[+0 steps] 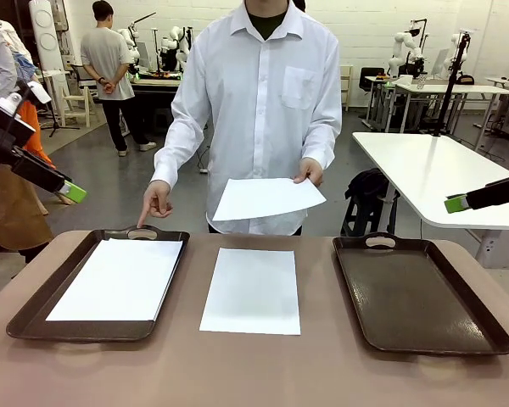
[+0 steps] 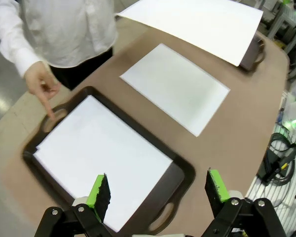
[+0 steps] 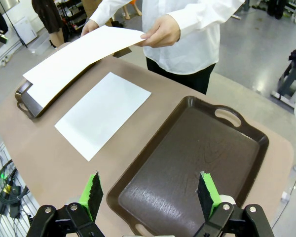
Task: Sort the A4 documents.
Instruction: Receive the A4 Paper.
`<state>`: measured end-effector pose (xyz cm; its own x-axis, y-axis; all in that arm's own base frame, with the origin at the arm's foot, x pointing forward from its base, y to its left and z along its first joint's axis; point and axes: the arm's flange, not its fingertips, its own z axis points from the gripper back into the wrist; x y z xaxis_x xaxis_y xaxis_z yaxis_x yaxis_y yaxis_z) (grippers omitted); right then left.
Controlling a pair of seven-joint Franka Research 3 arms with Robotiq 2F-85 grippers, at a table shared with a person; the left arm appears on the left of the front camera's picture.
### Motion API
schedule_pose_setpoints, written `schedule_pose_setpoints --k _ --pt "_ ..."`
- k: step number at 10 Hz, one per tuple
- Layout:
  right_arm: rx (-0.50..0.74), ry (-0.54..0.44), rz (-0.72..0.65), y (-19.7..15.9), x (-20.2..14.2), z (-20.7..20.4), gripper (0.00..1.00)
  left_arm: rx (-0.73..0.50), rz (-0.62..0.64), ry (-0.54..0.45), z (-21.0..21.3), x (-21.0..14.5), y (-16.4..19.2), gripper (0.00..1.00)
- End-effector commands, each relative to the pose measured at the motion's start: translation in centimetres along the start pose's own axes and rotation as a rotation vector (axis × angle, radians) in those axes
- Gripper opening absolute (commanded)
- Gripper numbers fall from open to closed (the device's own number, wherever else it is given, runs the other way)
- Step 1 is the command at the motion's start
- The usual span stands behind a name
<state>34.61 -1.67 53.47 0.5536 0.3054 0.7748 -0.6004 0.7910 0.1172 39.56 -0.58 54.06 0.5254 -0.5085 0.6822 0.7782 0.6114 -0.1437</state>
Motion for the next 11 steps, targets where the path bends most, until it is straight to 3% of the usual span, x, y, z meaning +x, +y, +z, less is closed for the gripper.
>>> schedule_pose_setpoints --k 1,4,7,11 --pt "0.016 -0.005 -0.006 -0.2 -0.1 -0.2 1.0 -0.175 0.085 -0.013 -2.9 2.0 2.6 1.0" --pt "0.016 -0.005 -0.006 -0.2 -0.1 -0.2 1.0 -0.285 0.186 -0.026 -6.2 4.8 4.9 1.0" --pt "0.016 -0.005 -0.006 -0.2 -0.1 -0.2 1.0 -0.431 0.418 -0.054 -11.6 6.6 9.2 1.0" --pt "0.016 -0.005 -0.006 -0.2 -0.1 -0.2 1.0 -0.623 0.54 -0.043 -18.9 9.2 12.2 1.0"
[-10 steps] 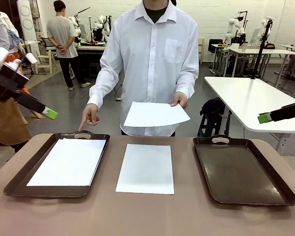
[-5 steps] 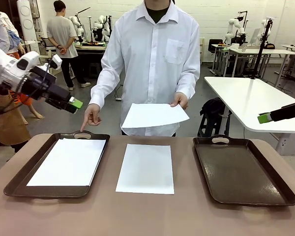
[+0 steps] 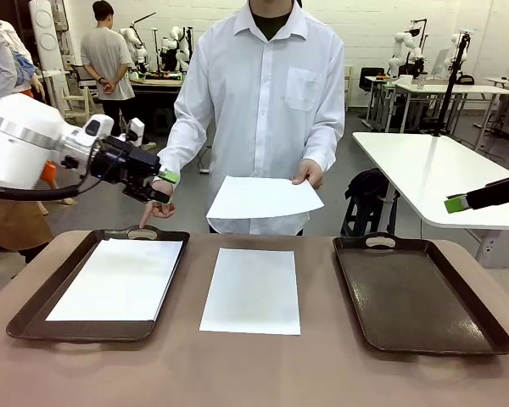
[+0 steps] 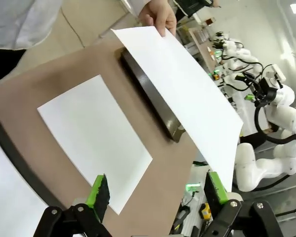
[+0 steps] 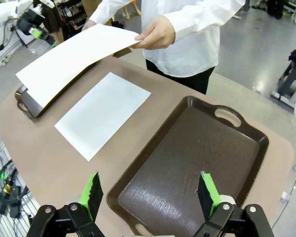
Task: Sort the A4 documents.
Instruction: Receive the A4 Paper.
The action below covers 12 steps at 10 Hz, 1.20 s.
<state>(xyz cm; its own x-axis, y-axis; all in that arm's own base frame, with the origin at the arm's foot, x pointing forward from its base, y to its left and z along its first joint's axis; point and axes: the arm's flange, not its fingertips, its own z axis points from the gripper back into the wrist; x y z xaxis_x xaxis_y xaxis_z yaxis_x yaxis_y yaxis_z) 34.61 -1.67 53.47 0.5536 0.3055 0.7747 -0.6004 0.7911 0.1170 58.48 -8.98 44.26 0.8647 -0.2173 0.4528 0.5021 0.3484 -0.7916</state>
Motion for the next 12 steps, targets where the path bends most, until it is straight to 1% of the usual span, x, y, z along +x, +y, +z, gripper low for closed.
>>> schedule_pose_setpoints --k 1,3,5,8,9,11,12 --pt "0.016 -0.005 -0.006 -0.2 -0.1 -0.2 1.0 -0.074 0.044 0.007 -1.0 3.0 0.8 1.0" --pt "0.016 -0.005 -0.006 -0.2 -0.1 -0.2 1.0 -0.145 0.146 -0.003 -3.2 4.6 1.9 1.0" --pt "0.016 -0.005 -0.006 -0.2 -0.1 -0.2 1.0 -0.2 0.206 0.031 -5.4 5.3 2.1 1.0" --pt "0.016 -0.005 -0.006 -0.2 -0.1 -0.2 1.0 -0.283 0.305 0.095 -8.5 5.3 2.0 1.0" --pt "0.016 -0.005 -0.006 -0.2 -0.1 -0.2 1.0 -0.308 0.311 0.111 -9.3 4.9 2.0 1.0" --pt "0.016 -0.005 -0.006 -0.2 -0.1 -0.2 1.0 -0.343 0.355 0.116 -10.4 4.5 2.7 1.0" --pt "0.016 -0.005 -0.006 -0.2 -0.1 -0.2 1.0 -0.358 0.359 0.108 -10.7 4.5 2.7 1.0"
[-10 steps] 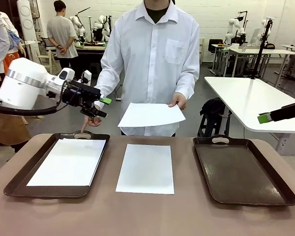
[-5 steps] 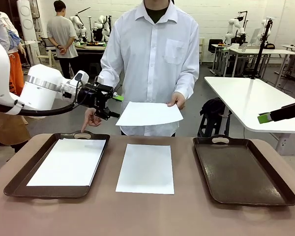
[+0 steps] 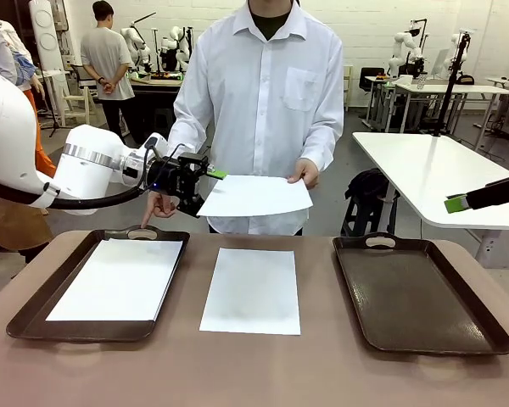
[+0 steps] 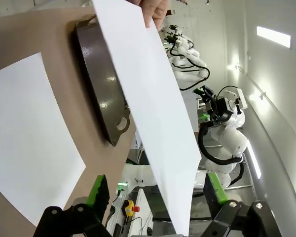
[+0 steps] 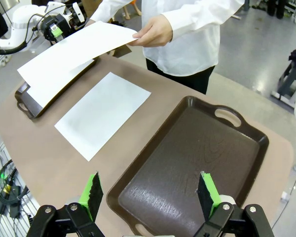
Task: Sort the A4 documents.
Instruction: Receive the A4 Paper.
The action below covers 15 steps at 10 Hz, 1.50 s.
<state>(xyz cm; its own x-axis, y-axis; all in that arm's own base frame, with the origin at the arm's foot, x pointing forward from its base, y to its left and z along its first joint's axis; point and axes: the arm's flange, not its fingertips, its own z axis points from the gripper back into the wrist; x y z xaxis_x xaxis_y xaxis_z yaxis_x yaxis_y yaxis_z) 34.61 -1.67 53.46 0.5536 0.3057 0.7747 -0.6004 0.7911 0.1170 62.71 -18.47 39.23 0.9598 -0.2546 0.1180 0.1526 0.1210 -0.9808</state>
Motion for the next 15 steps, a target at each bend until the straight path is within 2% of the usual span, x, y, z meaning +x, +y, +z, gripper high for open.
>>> schedule_pose_setpoints --k 1,5,7,8,9,10,11,12,13,14,15 --pt "0.016 -0.005 -0.006 -0.2 -0.1 -0.2 1.0 -0.087 0.019 -0.012 -0.5 0.8 -0.2 1.0" --pt "0.016 -0.005 -0.006 -0.2 -0.1 -0.2 1.0 -0.08 0.043 -0.06 -0.6 0.1 0.3 1.0" --pt "0.016 -0.005 -0.006 -0.2 -0.1 -0.2 1.0 -0.088 0.026 -0.038 -0.5 -0.5 0.8 1.0" --pt "0.016 -0.005 -0.006 -0.2 -0.1 -0.2 1.0 -0.092 -0.023 -0.009 -0.7 -0.9 0.8 0.83" --pt "0.016 -0.005 -0.006 -0.2 -0.1 -0.2 1.0 -0.097 -0.022 -0.009 -0.8 -1.0 0.9 0.82" --pt "0.016 -0.005 -0.006 -0.2 -0.1 -0.2 1.0 -0.1 -0.019 -0.013 -0.8 -1.0 1.0 0.64" --pt "0.016 -0.005 -0.006 -0.2 -0.1 -0.2 1.0 -0.1 -0.014 -0.017 -0.9 -1.1 1.1 0.64" --pt "0.016 -0.005 -0.006 -0.2 -0.1 -0.2 1.0 -0.096 -0.015 -0.025 -1.0 -1.2 1.2 0.46" --pt "0.016 -0.005 -0.006 -0.2 -0.1 -0.2 1.0 -0.094 -0.013 -0.035 -0.8 -1.2 1.4 0.45" --pt "0.016 -0.005 -0.006 -0.2 -0.1 -0.2 1.0 -0.088 0.005 -0.054 -0.5 -1.3 1.5 0.28" --pt "0.016 -0.005 -0.006 -0.2 -0.1 -0.2 1.0 -0.085 0.001 -0.065 -0.4 -1.4 1.5 0.27"
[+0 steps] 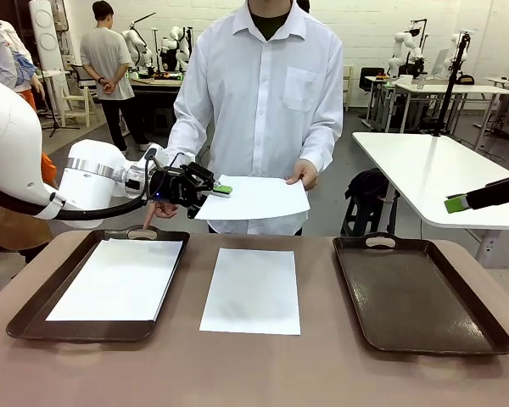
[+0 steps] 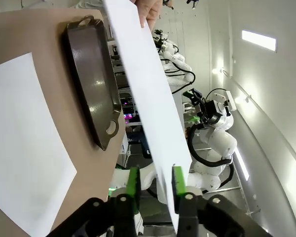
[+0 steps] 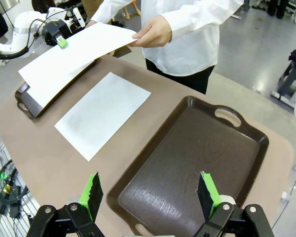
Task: Sort the A4 documents.
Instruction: Receive the A4 Paper.
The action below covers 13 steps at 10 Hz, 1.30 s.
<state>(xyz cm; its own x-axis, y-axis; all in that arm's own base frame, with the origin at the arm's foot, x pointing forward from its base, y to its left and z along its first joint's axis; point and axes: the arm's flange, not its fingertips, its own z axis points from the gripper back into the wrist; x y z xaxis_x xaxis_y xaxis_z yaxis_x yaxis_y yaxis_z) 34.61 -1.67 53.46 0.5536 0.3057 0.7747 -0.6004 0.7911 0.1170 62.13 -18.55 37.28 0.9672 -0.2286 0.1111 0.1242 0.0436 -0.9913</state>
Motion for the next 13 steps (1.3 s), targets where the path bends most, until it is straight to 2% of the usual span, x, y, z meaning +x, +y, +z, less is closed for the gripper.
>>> schedule_pose_setpoints --k 1,2,3,9,10,13 --pt "0.016 -0.005 -0.006 -0.17 -0.1 -0.23 1.0 0.0 -0.013 -0.042 0.25 -0.72 -0.33 0.09" --pt "0.016 -0.005 -0.006 -0.17 -0.1 -0.23 1.0 0.005 -0.016 -0.047 0.39 -0.82 -0.35 0.08" --pt "0.016 -0.005 -0.006 -0.17 -0.1 -0.23 1.0 0.009 -0.019 -0.051 0.48 -0.88 -0.39 0.0" --pt "0.016 -0.005 -0.006 -0.17 -0.1 -0.23 1.0 0.025 -0.004 -0.069 0.8 -0.89 -0.66 0.0" --pt "0.016 -0.005 -0.006 -0.17 -0.1 -0.23 1.0 0.025 -0.006 -0.029 0.62 -0.29 -0.47 0.0" --pt "0.016 -0.005 -0.006 -0.17 -0.1 -0.23 1.0 0.025 -0.006 -0.029 0.62 -0.29 -0.47 0.0"
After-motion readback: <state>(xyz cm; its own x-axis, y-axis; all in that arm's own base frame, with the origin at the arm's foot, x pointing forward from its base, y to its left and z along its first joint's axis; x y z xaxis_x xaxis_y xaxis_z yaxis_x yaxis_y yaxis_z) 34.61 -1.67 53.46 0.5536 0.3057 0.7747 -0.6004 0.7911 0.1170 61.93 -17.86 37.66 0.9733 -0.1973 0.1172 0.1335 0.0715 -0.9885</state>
